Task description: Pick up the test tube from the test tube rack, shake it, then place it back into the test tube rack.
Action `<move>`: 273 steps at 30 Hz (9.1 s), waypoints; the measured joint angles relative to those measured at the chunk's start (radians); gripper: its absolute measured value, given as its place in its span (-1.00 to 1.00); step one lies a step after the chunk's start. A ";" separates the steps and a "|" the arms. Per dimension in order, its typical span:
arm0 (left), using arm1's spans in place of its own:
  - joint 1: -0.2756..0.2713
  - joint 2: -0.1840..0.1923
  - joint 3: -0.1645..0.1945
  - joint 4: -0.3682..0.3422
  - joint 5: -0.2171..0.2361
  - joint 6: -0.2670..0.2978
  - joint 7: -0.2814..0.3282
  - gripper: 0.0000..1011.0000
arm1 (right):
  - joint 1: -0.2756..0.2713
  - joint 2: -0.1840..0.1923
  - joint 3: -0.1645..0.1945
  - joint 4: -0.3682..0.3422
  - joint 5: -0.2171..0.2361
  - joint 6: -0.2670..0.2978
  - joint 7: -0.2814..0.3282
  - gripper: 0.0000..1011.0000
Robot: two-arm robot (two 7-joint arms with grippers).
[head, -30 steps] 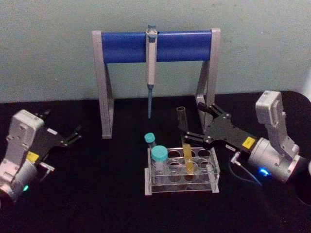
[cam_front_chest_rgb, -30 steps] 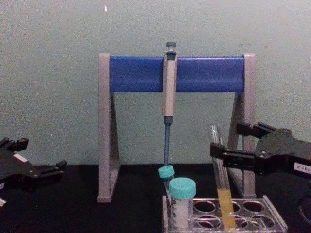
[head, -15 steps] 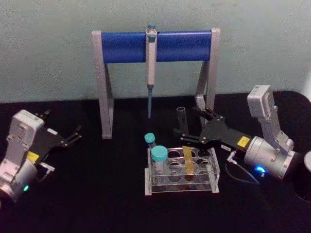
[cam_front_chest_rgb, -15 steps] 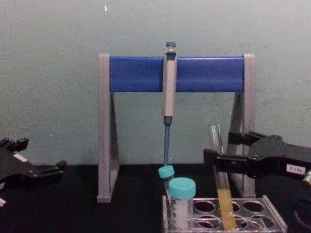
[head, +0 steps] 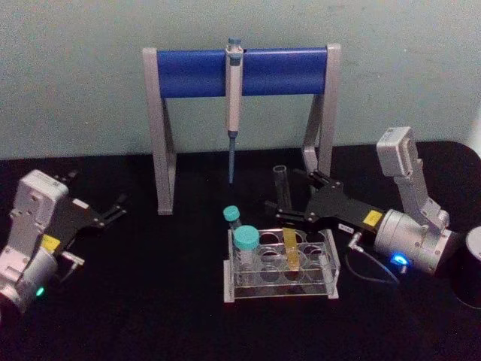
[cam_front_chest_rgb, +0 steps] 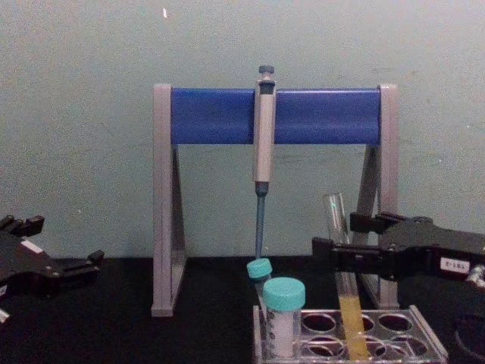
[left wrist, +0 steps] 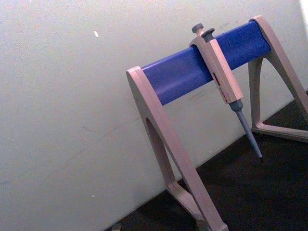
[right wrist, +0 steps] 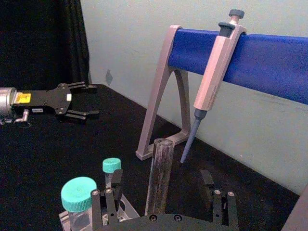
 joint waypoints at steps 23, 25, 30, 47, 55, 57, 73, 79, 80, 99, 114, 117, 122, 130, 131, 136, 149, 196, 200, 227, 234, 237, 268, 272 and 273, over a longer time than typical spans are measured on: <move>0.000 0.000 0.000 0.000 0.000 0.000 0.000 0.98 | 0.002 0.001 -0.002 0.006 0.012 0.006 0.001 0.98; 0.000 0.000 0.000 0.000 0.000 0.000 0.000 0.98 | 0.002 0.000 -0.002 0.006 0.012 0.006 0.001 0.98; 0.000 0.000 0.000 0.000 0.000 0.000 0.000 0.98 | 0.002 0.000 -0.002 0.006 0.011 0.006 0.001 0.98; 0.000 0.000 0.000 0.000 0.000 0.000 0.000 0.98 | 0.002 0.000 -0.002 0.006 0.011 0.006 0.000 0.19; 0.000 0.000 0.000 0.000 0.000 0.000 0.000 0.98 | 0.002 0.000 -0.002 0.006 0.010 0.006 0.001 -0.27; 0.000 0.000 0.000 0.000 0.000 0.000 0.000 0.98 | 0.002 0.000 -0.002 0.006 0.010 0.006 0.001 -0.42; 0.000 0.000 0.000 0.000 0.000 0.000 0.000 0.98 | 0.002 0.000 -0.002 0.006 0.011 0.006 0.001 -0.54; 0.000 0.000 0.000 0.000 0.000 0.000 0.000 0.98 | 0.002 0.001 -0.002 0.006 0.010 0.006 0.001 -0.54; 0.000 0.000 0.000 0.000 0.000 0.000 0.000 0.98 | 0.002 0.000 -0.002 0.006 0.010 0.006 0.001 -0.54; 0.000 0.000 0.000 0.000 0.000 0.000 0.000 0.98 | -0.036 0.032 0.035 -0.097 0.028 -0.104 -0.003 -0.54; 0.000 0.000 0.000 0.000 0.000 0.000 0.000 0.98 | -0.110 0.035 0.143 -0.200 0.096 -0.202 -0.027 -0.55; 0.000 0.000 0.000 0.000 0.000 0.000 0.000 0.98 | -0.123 0.035 0.159 -0.209 0.100 -0.211 -0.031 -0.54; 0.000 0.000 0.000 0.000 0.000 0.000 0.000 0.98 | -0.137 0.037 0.174 -0.215 0.100 -0.214 -0.036 -0.55; 0.000 0.000 0.000 0.000 0.000 0.000 0.000 0.98 | -0.142 0.033 0.183 -0.208 0.101 -0.213 -0.036 -0.54; 0.000 0.000 0.000 0.000 0.000 0.000 0.000 0.98 | -0.142 0.033 0.183 -0.206 0.101 -0.212 -0.035 -0.54; 0.000 0.000 0.000 0.000 0.000 0.000 0.000 0.98 | -0.140 0.029 0.182 -0.197 0.098 -0.209 -0.034 -0.55; 0.000 0.000 0.000 0.000 0.000 0.000 0.000 0.98 | -0.134 0.025 0.176 -0.181 0.088 -0.213 -0.018 -0.55; 0.000 0.000 0.000 0.000 0.000 0.000 0.000 0.98 | -0.109 0.083 0.089 -0.194 0.131 -0.212 0.115 -0.55; 0.000 0.000 0.000 0.000 0.000 0.000 0.000 0.98 | -0.129 0.103 0.105 -0.214 0.129 -0.212 0.088 -0.55; 0.000 0.000 0.000 0.000 0.000 0.000 0.000 0.98 | -0.056 0.040 0.101 -0.131 0.105 -0.182 0.060 -0.55; 0.000 0.000 0.000 0.000 0.000 0.000 0.000 0.98 | -0.044 0.036 0.081 -0.122 0.154 -0.186 0.130 -0.54; 0.000 0.000 0.000 0.000 0.000 0.000 0.000 0.98 | -0.044 0.046 0.071 -0.125 0.184 -0.192 0.170 -0.55; 0.000 0.000 0.000 0.000 0.000 0.000 0.000 0.98 | -0.098 0.109 0.115 -0.180 0.180 -0.186 0.074 -0.55; 0.000 0.000 0.000 0.000 0.000 0.000 0.000 0.98 | -0.070 0.080 0.093 -0.153 0.178 -0.183 0.092 -0.54; 0.000 0.000 0.000 0.000 0.000 0.000 0.000 0.98 | -0.066 0.077 0.089 -0.150 0.179 -0.182 0.098 -0.54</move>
